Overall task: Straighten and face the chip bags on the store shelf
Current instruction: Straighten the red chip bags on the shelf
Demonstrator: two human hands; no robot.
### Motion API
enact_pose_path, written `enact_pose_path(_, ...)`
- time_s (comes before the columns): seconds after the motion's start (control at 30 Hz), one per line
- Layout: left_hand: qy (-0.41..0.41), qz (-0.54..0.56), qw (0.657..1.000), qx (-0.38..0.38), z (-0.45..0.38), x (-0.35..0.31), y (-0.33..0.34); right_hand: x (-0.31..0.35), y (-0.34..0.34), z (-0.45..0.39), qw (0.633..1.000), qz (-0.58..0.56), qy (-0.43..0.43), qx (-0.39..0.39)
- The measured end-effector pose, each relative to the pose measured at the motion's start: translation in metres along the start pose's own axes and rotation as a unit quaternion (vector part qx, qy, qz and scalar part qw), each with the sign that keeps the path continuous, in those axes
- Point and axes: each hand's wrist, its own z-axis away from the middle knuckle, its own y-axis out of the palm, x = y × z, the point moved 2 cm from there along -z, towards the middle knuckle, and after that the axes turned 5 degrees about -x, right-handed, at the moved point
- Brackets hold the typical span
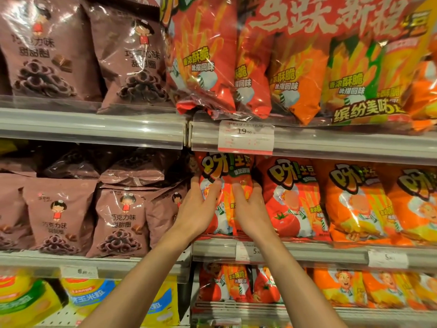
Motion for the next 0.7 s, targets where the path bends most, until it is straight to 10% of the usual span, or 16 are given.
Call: enact_pose_path(0.7, 0.153, -0.125, 0.98, -0.012, -0.008, -0.019, -0.005, -0.011, 0.011, -0.007, 0.944, 0.227, -0.238, -0.025)
